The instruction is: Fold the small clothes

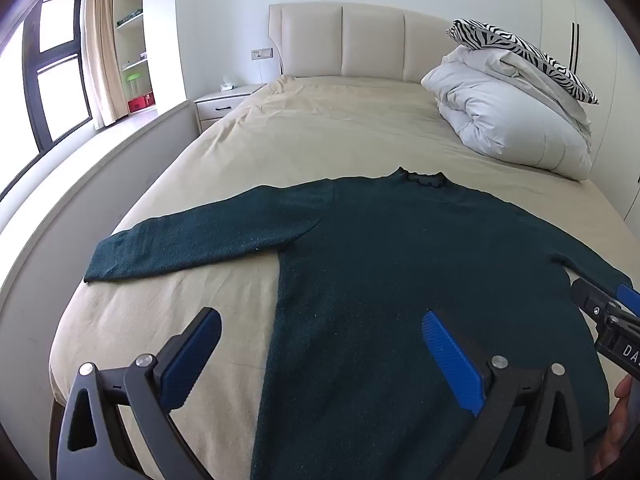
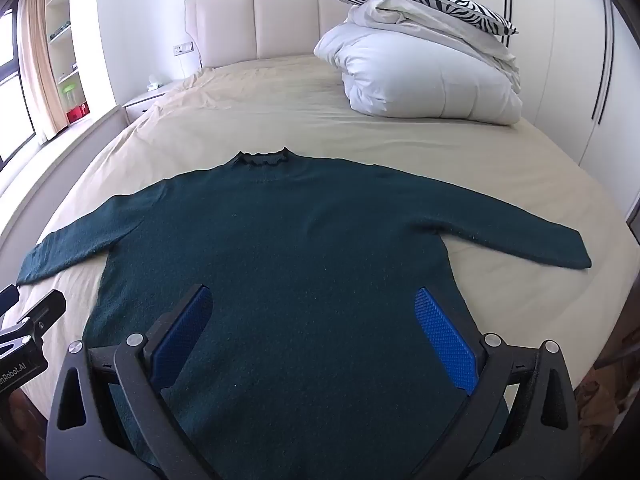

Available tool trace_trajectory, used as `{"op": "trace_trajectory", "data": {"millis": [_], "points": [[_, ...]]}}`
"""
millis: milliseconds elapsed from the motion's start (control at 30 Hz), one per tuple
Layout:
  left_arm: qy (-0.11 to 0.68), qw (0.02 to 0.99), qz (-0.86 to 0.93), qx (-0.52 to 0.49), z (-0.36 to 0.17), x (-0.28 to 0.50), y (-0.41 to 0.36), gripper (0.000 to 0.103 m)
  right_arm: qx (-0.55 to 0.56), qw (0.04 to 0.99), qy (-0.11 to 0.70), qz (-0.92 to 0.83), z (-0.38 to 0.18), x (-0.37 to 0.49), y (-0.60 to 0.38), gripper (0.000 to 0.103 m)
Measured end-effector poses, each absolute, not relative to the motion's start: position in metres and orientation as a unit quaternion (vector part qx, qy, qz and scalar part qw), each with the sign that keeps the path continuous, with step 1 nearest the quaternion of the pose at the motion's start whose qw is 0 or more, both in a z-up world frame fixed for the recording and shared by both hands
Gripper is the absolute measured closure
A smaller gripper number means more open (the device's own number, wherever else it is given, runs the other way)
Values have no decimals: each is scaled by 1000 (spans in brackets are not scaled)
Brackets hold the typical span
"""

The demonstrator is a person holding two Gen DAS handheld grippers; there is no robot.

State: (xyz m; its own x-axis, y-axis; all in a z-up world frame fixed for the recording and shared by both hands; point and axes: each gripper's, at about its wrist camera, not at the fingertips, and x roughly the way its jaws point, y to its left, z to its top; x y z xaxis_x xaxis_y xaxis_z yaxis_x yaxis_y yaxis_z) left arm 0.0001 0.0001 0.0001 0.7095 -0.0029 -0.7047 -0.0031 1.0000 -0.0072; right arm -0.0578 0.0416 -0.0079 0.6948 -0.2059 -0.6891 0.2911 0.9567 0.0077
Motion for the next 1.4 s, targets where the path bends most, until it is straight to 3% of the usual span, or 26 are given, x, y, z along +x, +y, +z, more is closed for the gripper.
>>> {"op": "trace_trajectory", "data": {"millis": [1400], "points": [[379,925,0,-5,0,0,0,0,46,919,366,-138,-8,-63,46,0]]}}
